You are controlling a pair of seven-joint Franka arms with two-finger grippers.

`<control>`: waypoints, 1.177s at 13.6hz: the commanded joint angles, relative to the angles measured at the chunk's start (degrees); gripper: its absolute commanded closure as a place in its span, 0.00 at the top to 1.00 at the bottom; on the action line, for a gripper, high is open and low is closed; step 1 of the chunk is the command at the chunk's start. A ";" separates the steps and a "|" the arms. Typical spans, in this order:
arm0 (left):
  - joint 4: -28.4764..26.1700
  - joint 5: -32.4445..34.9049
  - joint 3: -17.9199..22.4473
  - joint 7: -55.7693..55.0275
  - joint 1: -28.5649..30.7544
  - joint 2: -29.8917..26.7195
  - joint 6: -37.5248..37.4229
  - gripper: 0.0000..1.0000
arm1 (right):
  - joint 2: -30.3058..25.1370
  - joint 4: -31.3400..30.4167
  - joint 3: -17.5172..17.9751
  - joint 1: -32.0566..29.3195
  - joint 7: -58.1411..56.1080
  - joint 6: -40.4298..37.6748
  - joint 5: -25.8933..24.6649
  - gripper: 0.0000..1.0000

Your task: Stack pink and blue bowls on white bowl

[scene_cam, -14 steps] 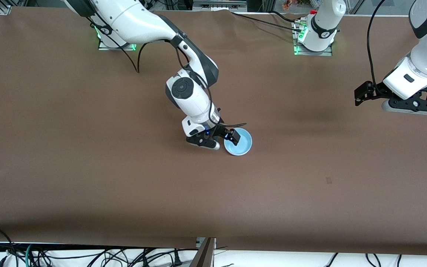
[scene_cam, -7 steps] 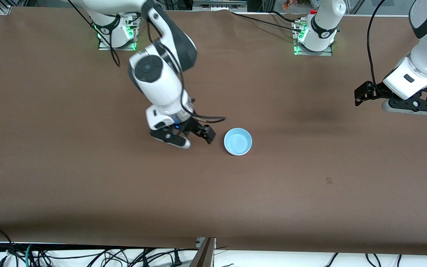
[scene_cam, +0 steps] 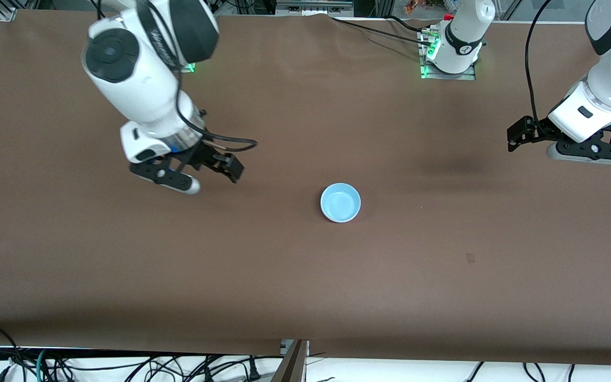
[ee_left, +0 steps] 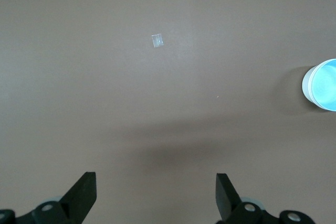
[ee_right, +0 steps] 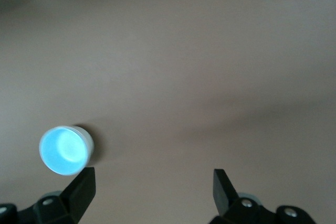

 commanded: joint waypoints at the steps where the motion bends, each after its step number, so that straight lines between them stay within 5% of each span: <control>1: 1.48 -0.43 0.08 1.00 -0.16 0.61 -1.03 1.00 | -4.63 -2.71 -3.15 0.24 -7.17 -6.22 0.14 0.99; 10: 1.48 -0.43 0.08 1.00 -0.16 0.61 -1.03 1.00 | -5.08 -4.55 -14.05 0.15 -14.83 -11.08 0.23 0.99; 16: 1.48 -0.43 0.08 1.00 -0.16 0.61 -1.03 1.00 | -10.18 -9.83 -14.94 -0.64 -14.83 -8.88 -0.74 0.99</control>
